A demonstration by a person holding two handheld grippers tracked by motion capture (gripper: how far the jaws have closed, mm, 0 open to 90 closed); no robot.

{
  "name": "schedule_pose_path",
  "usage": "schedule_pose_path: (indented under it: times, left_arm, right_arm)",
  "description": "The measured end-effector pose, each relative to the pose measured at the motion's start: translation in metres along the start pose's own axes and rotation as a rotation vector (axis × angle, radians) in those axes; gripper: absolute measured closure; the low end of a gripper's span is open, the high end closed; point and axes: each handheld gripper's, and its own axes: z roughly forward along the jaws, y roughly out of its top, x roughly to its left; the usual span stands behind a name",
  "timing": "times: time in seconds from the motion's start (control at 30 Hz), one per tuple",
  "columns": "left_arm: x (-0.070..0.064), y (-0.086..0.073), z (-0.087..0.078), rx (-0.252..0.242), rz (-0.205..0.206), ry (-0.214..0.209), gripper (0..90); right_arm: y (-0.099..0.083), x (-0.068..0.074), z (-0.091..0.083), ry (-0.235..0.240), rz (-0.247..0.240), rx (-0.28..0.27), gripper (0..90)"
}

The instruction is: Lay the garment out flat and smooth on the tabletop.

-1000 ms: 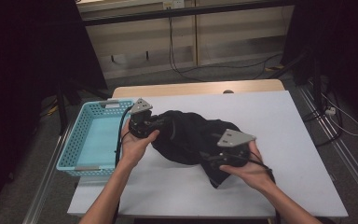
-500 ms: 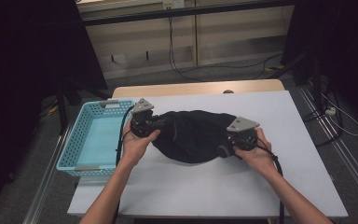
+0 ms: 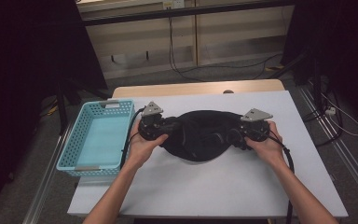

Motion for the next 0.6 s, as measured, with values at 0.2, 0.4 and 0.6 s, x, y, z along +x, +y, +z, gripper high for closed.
schedule_pose_path:
  times: [0.2,0.4,0.6]
  left_arm:
    - [0.002,0.003,-0.009,-0.020,-0.006,0.000,71.8]
    - [0.002,0.004,-0.012,-0.037,-0.010,0.007,74.3]
    - [0.005,0.001,-0.010,-0.005,-0.017,0.052,79.8]
  right_arm:
    - [0.015,0.009,-0.027,0.036,0.030,-0.087,50.8]
    - [0.030,0.035,-0.046,0.132,-0.018,-0.159,56.7]
    - [0.025,0.060,-0.020,0.221,-0.083,-0.061,50.6]
